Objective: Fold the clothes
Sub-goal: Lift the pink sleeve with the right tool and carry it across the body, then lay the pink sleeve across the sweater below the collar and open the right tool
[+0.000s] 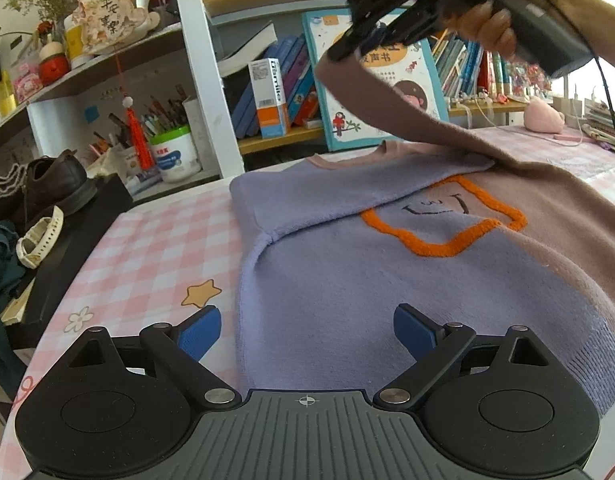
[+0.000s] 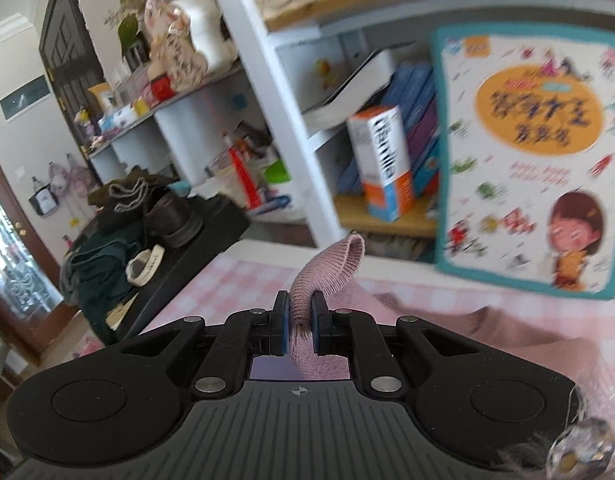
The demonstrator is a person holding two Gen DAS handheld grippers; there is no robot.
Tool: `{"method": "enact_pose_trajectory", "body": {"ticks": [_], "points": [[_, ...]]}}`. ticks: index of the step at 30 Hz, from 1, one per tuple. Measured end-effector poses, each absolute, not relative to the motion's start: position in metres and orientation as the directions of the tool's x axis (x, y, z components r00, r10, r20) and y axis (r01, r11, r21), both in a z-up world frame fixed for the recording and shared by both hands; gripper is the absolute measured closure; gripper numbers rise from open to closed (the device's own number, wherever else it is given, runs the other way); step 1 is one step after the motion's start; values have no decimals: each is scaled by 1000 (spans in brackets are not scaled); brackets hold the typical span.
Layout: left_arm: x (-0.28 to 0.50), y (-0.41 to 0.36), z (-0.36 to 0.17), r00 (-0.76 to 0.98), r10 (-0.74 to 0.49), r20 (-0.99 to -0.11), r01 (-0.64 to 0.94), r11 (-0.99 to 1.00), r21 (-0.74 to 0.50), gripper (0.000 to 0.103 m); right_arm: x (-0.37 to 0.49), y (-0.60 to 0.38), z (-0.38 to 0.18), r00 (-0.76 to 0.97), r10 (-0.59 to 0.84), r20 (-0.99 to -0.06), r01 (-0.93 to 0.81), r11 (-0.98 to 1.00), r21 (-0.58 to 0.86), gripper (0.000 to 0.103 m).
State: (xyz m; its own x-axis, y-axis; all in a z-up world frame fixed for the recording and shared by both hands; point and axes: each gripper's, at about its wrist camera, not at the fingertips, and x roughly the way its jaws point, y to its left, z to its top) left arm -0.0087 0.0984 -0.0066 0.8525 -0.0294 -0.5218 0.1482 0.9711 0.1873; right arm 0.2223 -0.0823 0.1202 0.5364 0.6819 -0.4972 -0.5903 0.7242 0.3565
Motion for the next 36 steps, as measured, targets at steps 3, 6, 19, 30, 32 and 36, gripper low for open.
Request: {"method": "enact_pose_trajectory", "body": {"ticks": [3, 6, 19, 30, 32, 36], "points": [[-9, 99, -7, 854, -22, -520, 142, 971, 192, 8, 228, -69, 108, 508, 692, -513, -585, 714, 384, 93], [-9, 97, -7, 852, -16, -523, 143, 969, 203, 8, 233, -57, 94, 506, 673, -539, -577, 729, 368, 93], [-5, 96, -9, 838, -3, -546, 143, 966, 214, 8, 217, -87, 82, 501, 679, -536, -553, 728, 405, 58], [-15, 91, -5, 876, 32, -481, 111, 957, 267, 8, 156, -160, 85, 573, 604, -554, -510, 792, 337, 50], [-16, 91, -4, 883, 39, -468, 101, 957, 271, 8, 144, -171, 85, 578, 595, -558, -505, 798, 329, 49], [-18, 93, -2, 891, 38, -453, 92, 961, 262, 8, 121, -189, 87, 594, 586, -552, -495, 806, 323, 47]]}}
